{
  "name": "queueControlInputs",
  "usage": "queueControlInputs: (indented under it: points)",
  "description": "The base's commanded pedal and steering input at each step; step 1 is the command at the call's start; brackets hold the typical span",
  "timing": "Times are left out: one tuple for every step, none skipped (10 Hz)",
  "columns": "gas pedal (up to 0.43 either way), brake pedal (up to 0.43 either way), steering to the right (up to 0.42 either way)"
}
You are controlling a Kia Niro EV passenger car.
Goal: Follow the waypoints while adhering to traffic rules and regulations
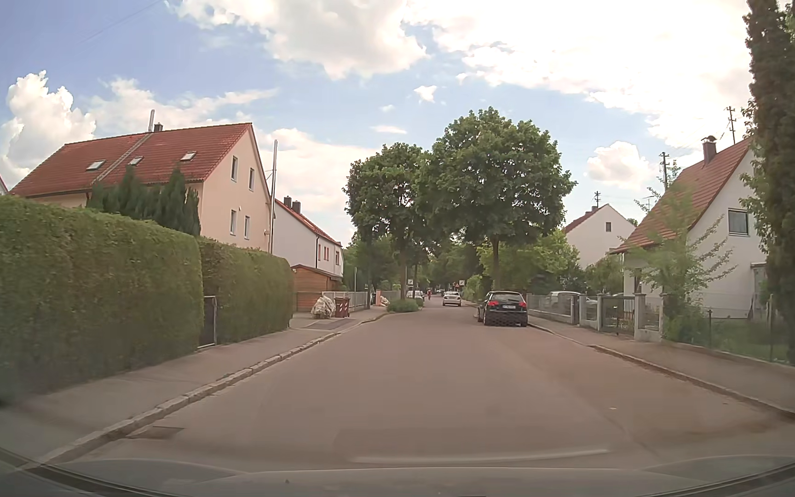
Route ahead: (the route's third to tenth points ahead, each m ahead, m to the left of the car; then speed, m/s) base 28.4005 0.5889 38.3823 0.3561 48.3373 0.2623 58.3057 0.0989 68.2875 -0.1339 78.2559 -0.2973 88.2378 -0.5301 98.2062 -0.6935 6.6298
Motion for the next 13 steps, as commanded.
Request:
queueControlInputs:
  points:
    - [0.0, 0.018, 0.001]
    - [0.0, 0.018, 0.001]
    - [0.0, 0.018, 0.0]
    - [0.0, 0.018, 0.0]
    - [0.0, 0.018, 0.0]
    - [0.0, 0.018, -0.001]
    - [0.0, 0.018, -0.001]
    - [0.0, 0.018, 0.0]
    - [0.0, 0.018, 0.001]
    - [0.0, 0.018, 0.001]
    - [0.0, 0.018, 0.001]
    - [0.0, 0.018, 0.002]
    - [0.008, 0.018, 0.004]
